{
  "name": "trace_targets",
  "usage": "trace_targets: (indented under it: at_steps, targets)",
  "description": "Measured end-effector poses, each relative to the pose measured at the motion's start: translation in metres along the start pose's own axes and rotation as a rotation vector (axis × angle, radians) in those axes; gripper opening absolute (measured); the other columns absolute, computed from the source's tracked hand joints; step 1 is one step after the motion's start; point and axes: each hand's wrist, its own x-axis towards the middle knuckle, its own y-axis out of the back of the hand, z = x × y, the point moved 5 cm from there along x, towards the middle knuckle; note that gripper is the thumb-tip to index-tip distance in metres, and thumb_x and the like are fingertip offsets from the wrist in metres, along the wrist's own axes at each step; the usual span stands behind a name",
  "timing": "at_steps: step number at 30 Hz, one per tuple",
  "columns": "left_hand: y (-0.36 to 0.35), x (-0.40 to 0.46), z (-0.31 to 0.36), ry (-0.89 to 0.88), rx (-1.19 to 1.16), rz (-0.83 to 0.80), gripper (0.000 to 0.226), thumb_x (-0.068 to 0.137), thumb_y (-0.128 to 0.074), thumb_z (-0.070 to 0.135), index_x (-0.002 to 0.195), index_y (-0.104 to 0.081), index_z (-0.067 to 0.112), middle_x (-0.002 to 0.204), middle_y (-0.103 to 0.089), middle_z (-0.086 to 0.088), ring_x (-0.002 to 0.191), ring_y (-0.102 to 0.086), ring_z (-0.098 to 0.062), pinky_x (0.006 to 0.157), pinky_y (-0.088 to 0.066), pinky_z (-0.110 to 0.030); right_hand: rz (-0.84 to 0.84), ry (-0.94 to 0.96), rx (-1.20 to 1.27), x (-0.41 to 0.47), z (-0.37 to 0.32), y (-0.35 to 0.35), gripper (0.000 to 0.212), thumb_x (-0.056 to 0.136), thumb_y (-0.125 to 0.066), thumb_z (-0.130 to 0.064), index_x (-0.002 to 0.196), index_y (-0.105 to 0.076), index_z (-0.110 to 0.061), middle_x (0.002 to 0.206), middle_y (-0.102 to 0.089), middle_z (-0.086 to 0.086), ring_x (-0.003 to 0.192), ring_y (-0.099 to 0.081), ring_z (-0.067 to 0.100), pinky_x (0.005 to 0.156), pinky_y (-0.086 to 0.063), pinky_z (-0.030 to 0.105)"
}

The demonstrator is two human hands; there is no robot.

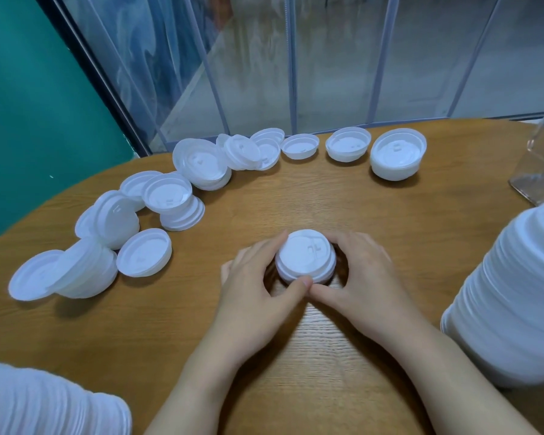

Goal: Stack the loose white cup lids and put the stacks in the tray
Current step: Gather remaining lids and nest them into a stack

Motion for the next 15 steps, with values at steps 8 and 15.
trace_targets:
  at_steps: [8,15]
  targets:
    - [0.007,0.002,0.006,0.040,-0.030,-0.005,0.073,0.084,-0.058,0.065,0.151,-0.046,0.037,0.144,-0.048,0.027,0.135,-0.032,0.015,0.121,-0.026,-0.034,-0.016,-0.004,-0.002,0.000,-0.001,0.002,0.067,0.063,-0.061,-0.073,0.122,-0.057,-0.043,0.110,-0.054,-0.029,0.109,-0.042,-0.004,0.093,-0.026,0.023]
    - [-0.008,0.118,0.086,-0.223,0.051,-0.153,0.047,0.095,-0.072,0.034,0.140,-0.058,0.031,0.143,-0.056,0.013,0.136,-0.045,-0.006,0.119,-0.034,-0.042,-0.009,-0.051,-0.034,0.003,0.001,0.004,0.059,0.068,-0.084,-0.053,0.116,-0.059,-0.029,0.105,-0.056,-0.016,0.107,-0.047,0.011,0.092,-0.035,0.030]
